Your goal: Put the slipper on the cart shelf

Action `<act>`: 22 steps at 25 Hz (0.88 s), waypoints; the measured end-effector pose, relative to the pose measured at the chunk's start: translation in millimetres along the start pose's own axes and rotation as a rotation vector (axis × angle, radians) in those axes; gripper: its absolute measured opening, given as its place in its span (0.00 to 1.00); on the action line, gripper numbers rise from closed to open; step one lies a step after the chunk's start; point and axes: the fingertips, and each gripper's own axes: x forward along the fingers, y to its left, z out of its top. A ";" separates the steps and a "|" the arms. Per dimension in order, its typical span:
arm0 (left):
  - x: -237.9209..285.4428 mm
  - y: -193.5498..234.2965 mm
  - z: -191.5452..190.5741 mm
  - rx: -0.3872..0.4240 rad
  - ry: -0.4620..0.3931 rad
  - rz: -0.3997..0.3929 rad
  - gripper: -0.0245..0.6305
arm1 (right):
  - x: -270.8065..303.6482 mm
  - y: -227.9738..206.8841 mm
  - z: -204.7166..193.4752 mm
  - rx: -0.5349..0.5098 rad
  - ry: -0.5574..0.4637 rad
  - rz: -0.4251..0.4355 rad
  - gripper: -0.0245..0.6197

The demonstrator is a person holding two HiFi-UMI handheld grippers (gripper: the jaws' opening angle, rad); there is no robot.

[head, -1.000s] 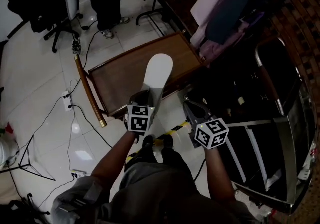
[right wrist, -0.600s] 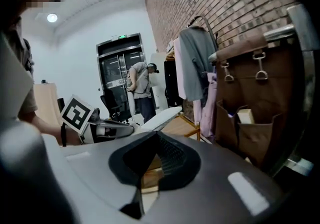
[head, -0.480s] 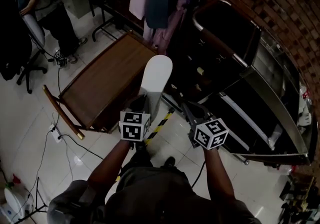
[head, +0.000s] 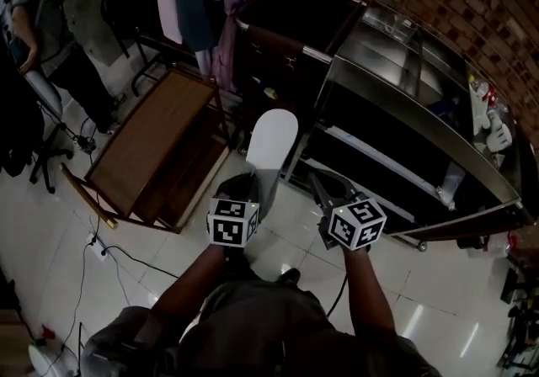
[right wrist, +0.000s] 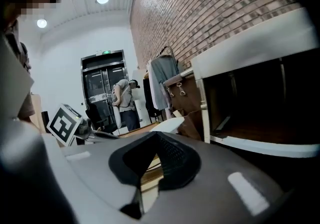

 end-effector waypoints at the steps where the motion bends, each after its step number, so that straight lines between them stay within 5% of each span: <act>1: 2.5 -17.4 -2.9 0.007 0.007 -0.010 0.06 | -16.4 -8.3 -0.5 0.010 -0.012 -0.010 0.04; 13: 73.6 -178.4 7.2 0.109 0.055 -0.171 0.06 | -176.2 -104.7 -9.5 0.093 -0.137 -0.217 0.04; 22: 188.4 -226.9 47.3 0.146 0.050 -0.231 0.06 | -226.8 -189.7 -13.9 0.132 -0.135 -0.403 0.04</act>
